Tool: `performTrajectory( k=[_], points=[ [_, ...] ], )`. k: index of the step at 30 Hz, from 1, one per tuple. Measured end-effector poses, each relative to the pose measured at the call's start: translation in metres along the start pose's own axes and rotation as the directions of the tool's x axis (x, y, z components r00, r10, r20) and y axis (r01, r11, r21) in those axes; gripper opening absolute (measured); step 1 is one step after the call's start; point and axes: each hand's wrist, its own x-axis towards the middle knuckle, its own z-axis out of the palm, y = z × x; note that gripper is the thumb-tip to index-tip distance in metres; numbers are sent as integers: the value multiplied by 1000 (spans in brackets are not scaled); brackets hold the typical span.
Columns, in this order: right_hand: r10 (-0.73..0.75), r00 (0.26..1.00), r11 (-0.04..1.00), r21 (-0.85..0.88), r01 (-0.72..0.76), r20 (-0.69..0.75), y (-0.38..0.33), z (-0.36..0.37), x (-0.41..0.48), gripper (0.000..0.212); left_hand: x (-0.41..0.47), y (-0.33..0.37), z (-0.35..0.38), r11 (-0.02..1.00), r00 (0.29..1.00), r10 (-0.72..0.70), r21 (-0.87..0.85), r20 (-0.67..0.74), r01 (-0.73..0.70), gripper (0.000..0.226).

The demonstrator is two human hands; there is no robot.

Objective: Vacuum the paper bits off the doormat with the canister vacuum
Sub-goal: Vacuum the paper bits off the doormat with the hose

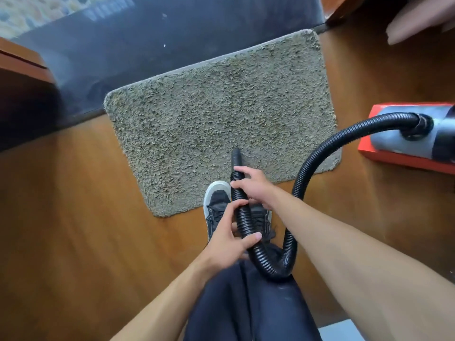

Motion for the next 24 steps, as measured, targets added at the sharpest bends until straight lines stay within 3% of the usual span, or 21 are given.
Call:
performTrajectory(
  k=[5, 11, 19, 24],
  points=[
    [-132, 983, 979, -138, 149, 128, -32, 21, -9, 53, -16, -5, -20, 992, 989, 112, 74, -99, -105, 67],
    [-244, 962, 967, -37, 250, 124, -51, -12, -42, 49, -28, 14, -20, 907, 968, 251, 355, -23, -227, 69],
    [-422, 904, 888, 171, 426, -62, -54, -83, -84, 49, -22, 67, 9, 656, 939, 282, 674, 197, -339, 76],
    [-451, 871, 847, 215, 487, -196, -42, -138, -115, 46, -21, 94, 59, 529, 907, 283, 738, 312, -419, 77]
  ],
)
